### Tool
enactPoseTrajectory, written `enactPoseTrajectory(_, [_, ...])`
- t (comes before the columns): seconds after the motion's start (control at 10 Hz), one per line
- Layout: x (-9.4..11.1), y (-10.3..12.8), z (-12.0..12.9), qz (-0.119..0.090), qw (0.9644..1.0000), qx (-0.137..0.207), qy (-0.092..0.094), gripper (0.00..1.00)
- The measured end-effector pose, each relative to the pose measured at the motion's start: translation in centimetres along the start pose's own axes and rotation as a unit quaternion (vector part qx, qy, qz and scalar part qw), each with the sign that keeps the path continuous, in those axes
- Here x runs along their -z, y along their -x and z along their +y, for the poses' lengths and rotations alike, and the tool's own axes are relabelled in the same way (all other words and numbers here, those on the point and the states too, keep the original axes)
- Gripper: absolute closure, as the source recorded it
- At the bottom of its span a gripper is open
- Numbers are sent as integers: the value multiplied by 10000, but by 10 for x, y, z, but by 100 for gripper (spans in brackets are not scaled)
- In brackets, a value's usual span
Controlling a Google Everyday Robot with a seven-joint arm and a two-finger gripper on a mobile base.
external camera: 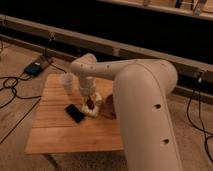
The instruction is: Place the pepper in the ceramic bowl
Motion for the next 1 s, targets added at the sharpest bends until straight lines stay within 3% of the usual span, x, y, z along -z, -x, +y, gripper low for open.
enactPoseTrajectory(0.4, [21,-28,-46,-188,9967,-778,-116,100])
enactPoseTrajectory(0.7, [16,-48,-77,-125,9914,-1292,-155,100])
enactPoseTrajectory(1.0, [3,-59,-105,-70,9841,-1772,-50,100])
